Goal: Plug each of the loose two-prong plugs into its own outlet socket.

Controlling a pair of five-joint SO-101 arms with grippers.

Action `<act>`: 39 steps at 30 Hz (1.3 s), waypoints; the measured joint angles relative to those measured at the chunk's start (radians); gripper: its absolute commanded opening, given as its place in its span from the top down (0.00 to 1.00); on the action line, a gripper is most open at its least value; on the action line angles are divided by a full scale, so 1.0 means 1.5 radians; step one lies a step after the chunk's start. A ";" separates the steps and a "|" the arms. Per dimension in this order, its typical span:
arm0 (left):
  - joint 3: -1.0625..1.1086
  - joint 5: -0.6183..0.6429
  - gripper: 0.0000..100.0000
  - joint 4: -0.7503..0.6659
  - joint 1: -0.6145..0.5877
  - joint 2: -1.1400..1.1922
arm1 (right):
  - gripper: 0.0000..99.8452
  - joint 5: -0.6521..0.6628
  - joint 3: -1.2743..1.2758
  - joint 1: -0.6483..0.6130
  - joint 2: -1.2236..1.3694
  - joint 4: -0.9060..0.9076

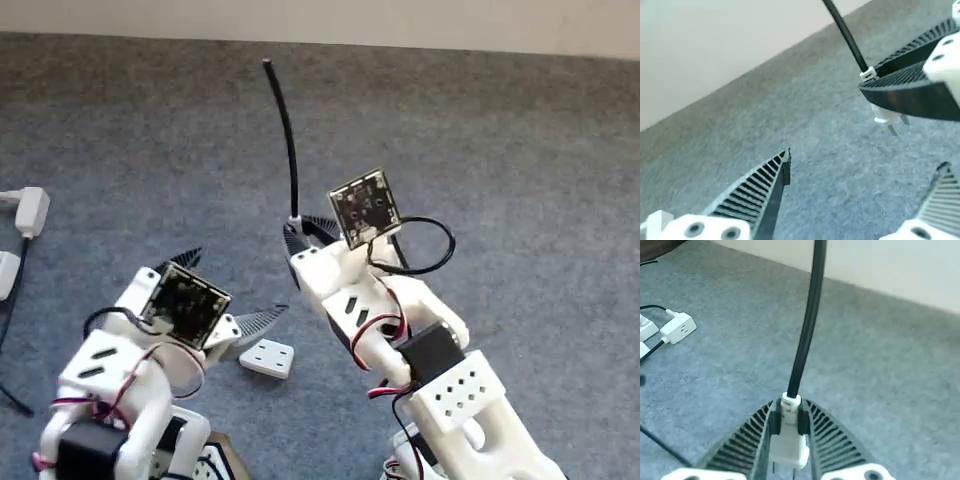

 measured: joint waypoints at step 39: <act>0.177 0.001 0.62 -0.138 -0.088 -0.094 | 1.00 0.030 -0.118 -0.100 -0.012 0.311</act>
